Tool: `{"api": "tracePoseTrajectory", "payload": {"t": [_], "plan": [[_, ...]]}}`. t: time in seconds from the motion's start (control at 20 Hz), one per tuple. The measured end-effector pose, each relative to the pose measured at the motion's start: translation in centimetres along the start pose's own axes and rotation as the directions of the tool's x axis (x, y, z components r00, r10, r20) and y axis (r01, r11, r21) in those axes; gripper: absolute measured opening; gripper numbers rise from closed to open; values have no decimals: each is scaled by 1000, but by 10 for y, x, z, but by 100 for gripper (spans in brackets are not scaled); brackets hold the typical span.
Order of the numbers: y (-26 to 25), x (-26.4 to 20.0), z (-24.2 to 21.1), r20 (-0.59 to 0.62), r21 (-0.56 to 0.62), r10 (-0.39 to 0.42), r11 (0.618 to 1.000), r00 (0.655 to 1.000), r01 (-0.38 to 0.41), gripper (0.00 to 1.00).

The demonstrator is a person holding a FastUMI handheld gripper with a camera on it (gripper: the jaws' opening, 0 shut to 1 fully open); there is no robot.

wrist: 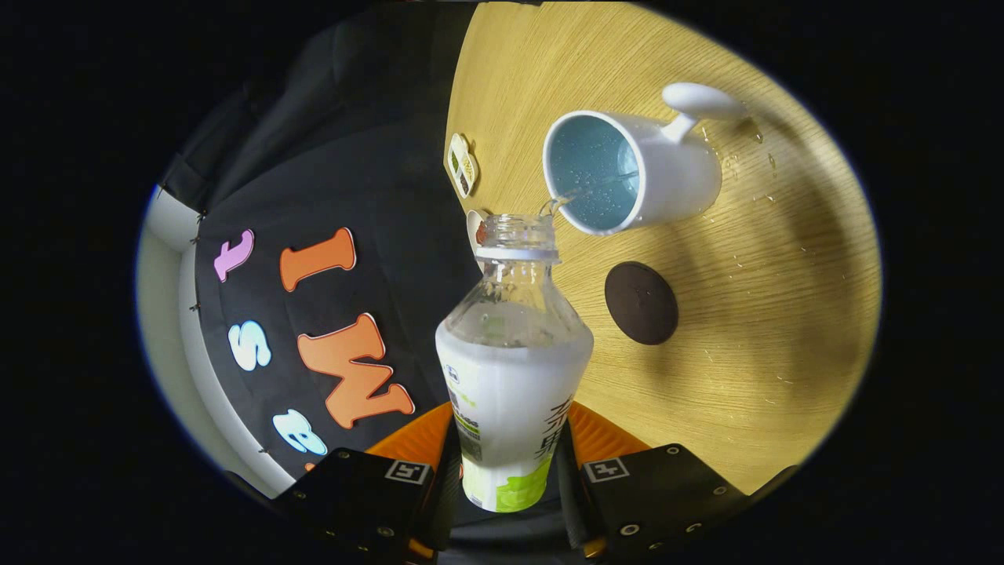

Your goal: Take the bottle from table, then pour the juice into the cup, finally place the bottle on the coaster

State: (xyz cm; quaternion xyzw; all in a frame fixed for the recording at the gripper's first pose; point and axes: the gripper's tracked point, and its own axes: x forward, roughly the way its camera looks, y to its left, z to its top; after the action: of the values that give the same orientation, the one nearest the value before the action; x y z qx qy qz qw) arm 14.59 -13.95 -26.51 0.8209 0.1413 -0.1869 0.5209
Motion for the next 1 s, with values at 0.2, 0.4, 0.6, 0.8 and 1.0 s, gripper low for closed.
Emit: {"api": "tracePoseTrajectory", "payload": {"t": [0.2, 0.4, 0.6, 0.8, 1.0], "plan": [[3, -2, 2, -2, 8, 4, 1000, 1000, -4, 56], [7, -5, 2, -5, 18, 7, 1000, 1000, -7, 56], [9, -6, 2, -7, 28, 15, 1000, 1000, -14, 57], [8, -7, 2, -12, 43, 12, 999, 1000, -12, 56], [11, -8, -1, -20, 61, 24, 998, 1000, -23, 56]]}}
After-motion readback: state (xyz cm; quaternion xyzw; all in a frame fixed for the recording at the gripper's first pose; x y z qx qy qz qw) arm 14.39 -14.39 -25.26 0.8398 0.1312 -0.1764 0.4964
